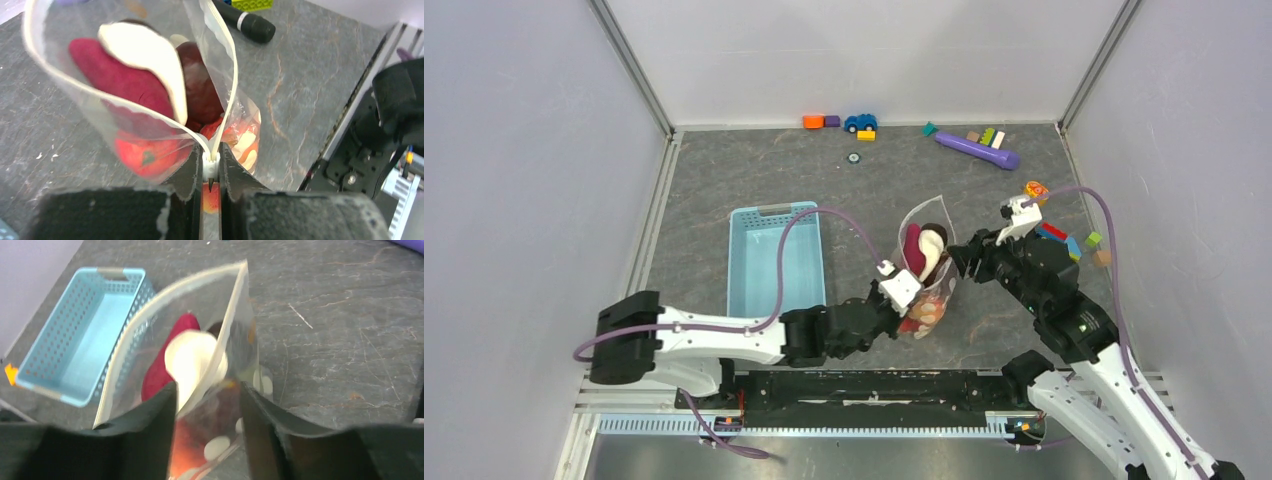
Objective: Place the food in the zip-top bag and seal the zipper
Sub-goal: Adjust the zipper food storage bag at the center of the board.
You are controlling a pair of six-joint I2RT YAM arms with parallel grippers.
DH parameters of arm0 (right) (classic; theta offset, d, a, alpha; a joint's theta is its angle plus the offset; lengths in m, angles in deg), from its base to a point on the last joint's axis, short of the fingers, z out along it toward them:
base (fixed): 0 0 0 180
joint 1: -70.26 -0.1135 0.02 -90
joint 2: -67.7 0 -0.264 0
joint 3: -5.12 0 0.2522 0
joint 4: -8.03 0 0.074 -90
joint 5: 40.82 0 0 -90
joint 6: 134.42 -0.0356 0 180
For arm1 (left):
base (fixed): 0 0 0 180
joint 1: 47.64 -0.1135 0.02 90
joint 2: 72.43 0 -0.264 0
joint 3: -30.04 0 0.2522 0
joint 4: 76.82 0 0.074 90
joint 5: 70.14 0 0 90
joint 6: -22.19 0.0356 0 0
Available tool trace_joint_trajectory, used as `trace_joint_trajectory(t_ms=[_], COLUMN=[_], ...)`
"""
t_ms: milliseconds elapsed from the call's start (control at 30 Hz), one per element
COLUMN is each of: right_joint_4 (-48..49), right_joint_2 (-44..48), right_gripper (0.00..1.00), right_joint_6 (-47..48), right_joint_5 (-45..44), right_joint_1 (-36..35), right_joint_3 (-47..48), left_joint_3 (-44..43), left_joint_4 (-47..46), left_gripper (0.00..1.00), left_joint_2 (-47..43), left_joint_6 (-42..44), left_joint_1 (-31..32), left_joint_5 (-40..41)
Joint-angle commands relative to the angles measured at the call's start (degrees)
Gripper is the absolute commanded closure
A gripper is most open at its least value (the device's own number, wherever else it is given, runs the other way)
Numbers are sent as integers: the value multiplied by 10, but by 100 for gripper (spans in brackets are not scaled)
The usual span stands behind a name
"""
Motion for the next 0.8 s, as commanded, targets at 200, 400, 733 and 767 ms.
trace_joint_trajectory(t_ms=[200, 400, 733, 767], right_joint_4=[-33, -51, -91, -109], right_joint_2=[-166, -209, -255, -262], right_gripper=[8, 5, 14, 14], right_joint_6=[197, 213, 148, 136], right_joint_5=[-63, -82, -263, -300], right_joint_1=[3, 3, 3, 3], right_joint_3=[179, 174, 152, 159], left_joint_3=[56, 73, 62, 61], left_joint_4=[96, 96, 118, 121], left_gripper=[98, 98, 98, 98], left_joint_2=[-135, -174, -158, -154], left_joint_6=[113, 131, 165, 168], left_joint_1=[-62, -131, -262, -274], left_joint_5=[-217, -277, -408, -412])
